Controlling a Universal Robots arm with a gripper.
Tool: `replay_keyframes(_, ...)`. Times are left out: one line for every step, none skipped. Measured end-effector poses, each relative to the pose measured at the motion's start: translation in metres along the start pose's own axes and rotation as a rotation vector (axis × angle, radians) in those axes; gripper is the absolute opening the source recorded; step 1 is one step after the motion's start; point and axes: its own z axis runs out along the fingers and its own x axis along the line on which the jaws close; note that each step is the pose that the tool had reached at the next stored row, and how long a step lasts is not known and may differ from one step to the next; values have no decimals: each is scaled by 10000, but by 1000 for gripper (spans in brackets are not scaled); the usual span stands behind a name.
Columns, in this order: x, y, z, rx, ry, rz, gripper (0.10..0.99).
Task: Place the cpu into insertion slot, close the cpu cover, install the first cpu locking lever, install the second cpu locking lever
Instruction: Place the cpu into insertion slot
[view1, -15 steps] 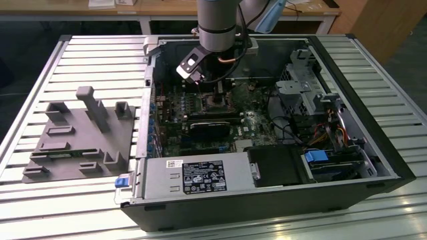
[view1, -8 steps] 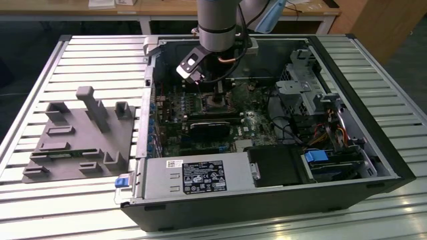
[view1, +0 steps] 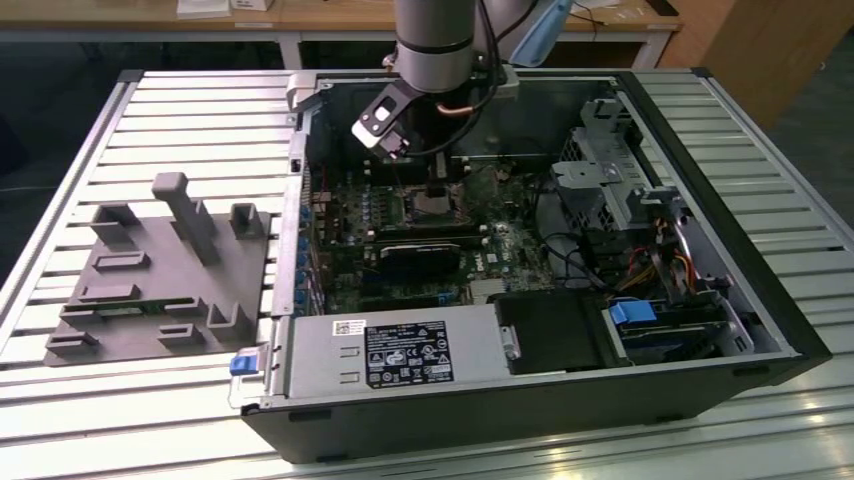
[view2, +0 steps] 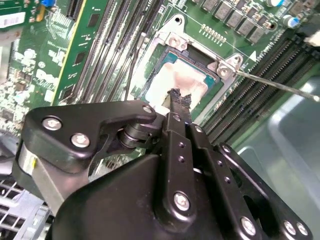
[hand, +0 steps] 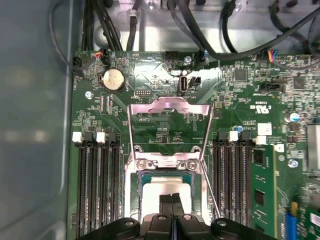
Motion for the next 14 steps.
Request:
replay_keyframes(0, 2, -31, -2, 1, -1, 102)
replay_keyframes(0, 5, -61, -4, 1, 0, 102)
replay_keyframes(1, 7, -89, -8, 1, 0, 102)
replay_keyframes(1, 9, -120, -11, 1, 1, 102)
replay_keyframes(1, 11, -150, -15, 1, 1, 102)
replay_keyframes(1, 14, -182, -19, 2, 1, 102)
replay_keyframes(0, 15, -208, -21, 1, 1, 102)
replay_keyframes(0, 17, -230, -23, 0, 0, 102)
replay_keyframes(0, 18, -249, -27, 1, 1, 102)
replay_keyframes(0, 19, -261, -29, 0, 0, 102)
replay_keyframes(0, 20, -261, -32, 2, 1, 102)
replay_keyframes(0, 19, -261, -32, 1, 1, 102)
replay_keyframes(0, 19, -261, -32, 1, 1, 102)
replay_keyframes(0, 19, -262, -32, 1, 1, 102)
